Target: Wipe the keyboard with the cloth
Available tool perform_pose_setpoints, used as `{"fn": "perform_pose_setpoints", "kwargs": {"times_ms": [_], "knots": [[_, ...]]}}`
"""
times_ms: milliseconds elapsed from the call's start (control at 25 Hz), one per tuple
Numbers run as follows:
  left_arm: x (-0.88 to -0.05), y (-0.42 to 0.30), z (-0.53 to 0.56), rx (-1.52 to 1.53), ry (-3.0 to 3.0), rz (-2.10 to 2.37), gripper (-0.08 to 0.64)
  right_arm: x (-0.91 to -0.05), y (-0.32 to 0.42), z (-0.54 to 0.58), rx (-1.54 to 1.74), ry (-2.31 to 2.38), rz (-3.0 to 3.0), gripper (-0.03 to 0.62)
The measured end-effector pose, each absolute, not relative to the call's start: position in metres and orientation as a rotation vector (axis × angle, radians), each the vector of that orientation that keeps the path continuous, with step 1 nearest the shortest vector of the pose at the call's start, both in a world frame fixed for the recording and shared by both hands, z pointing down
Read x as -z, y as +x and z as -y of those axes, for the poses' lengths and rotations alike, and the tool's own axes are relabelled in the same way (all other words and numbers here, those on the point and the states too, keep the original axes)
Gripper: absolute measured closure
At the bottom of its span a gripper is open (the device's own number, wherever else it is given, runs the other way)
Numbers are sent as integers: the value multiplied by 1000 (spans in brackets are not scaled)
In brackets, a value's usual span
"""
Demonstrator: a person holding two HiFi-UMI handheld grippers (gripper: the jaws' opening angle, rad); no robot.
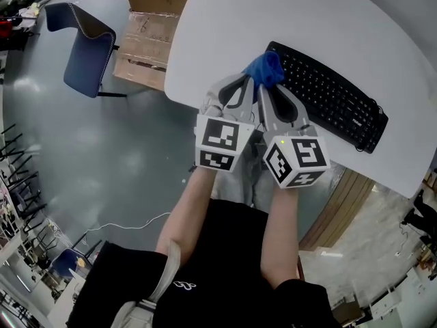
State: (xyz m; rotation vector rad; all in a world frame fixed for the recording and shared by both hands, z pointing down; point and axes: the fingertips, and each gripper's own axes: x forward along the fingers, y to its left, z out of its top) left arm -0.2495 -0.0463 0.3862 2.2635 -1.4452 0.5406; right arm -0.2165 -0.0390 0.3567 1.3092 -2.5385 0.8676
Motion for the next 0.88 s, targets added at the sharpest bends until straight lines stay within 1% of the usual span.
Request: {"fn": "perform_pose_setpoints", "kwargs": {"times_ms": [400,880], "knots": [[-414,-214,52,-707,2324,1350,574,-394,-188,38,-952,1390,2450,554],[-439,-150,42,-776,2315,1261,574,-418,-124,29,-1065,1490,2395,555]]}}
